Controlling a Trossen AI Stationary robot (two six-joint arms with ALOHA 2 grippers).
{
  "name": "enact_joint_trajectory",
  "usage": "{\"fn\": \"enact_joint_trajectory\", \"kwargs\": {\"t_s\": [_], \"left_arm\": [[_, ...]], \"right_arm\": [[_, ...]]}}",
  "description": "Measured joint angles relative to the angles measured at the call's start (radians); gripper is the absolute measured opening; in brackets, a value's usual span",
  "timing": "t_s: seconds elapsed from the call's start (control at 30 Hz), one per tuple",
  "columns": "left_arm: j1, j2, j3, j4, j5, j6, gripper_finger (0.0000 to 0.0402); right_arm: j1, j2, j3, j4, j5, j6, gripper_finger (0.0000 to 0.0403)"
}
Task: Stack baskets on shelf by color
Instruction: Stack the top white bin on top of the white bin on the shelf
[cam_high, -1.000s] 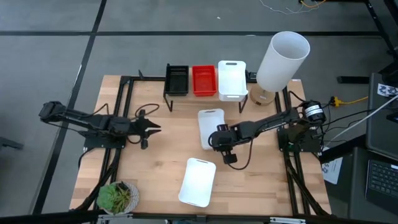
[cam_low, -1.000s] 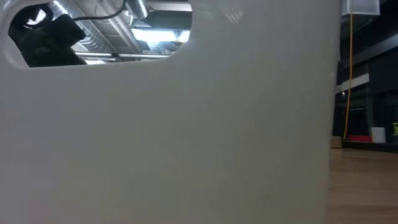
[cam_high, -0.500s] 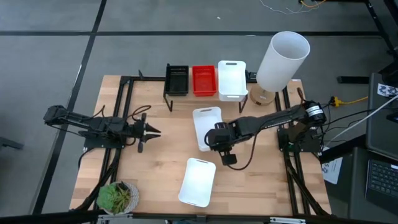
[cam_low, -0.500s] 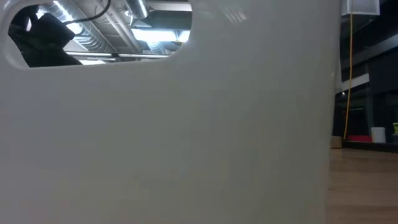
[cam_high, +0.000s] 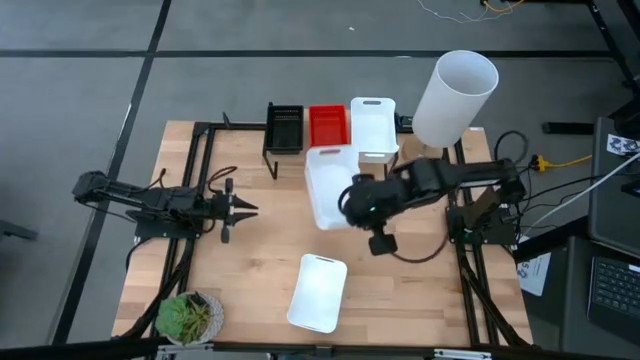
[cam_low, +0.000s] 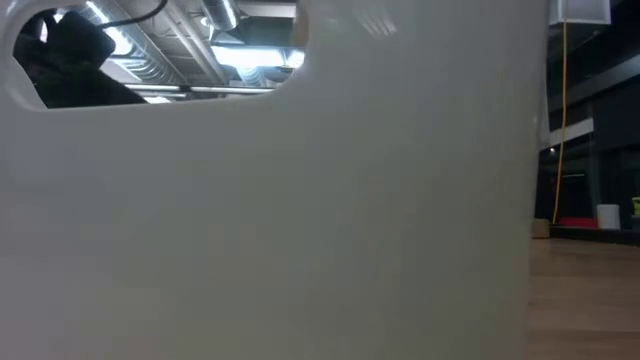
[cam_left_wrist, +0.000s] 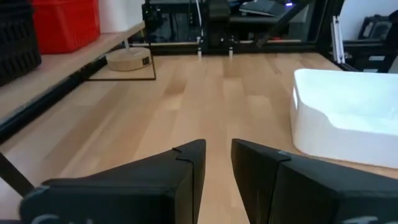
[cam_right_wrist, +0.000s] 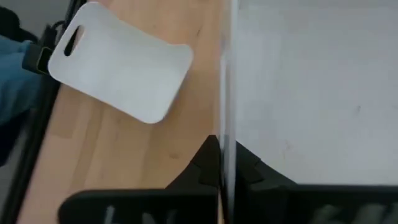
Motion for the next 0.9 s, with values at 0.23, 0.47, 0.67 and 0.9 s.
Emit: {"fn": "enact_joint_trajectory", "kwargs": {"t_s": [0.23, 0.47, 0.67, 0.9], "left_arm": [[0.000, -0.029, -0.007, 0.005, -0.076, -0.005, 0.0070], [0.000, -0.029, -0.007, 0.006, -0.097, -0.027, 0.0072], [0.000, -0.029, -0.007, 0.005, -0.097, -0.013, 0.0074], [0.000, -0.029, -0.007, 0.005, -0.098, -0.013, 0.0075]], "right_arm": [[-0.085, 0.000, 0.191, -0.213, 0.158, -0.098, 0.0000], [-0.271, -0.018, 0.206, -0.223, 0.177, -0.266, 0.0000], [-0.472, -0.022, 0.174, -0.220, 0.125, -0.311, 0.0000], [-0.650, -0.033, 0.090, -0.219, -0.010, -0.347, 0.0000]]}}
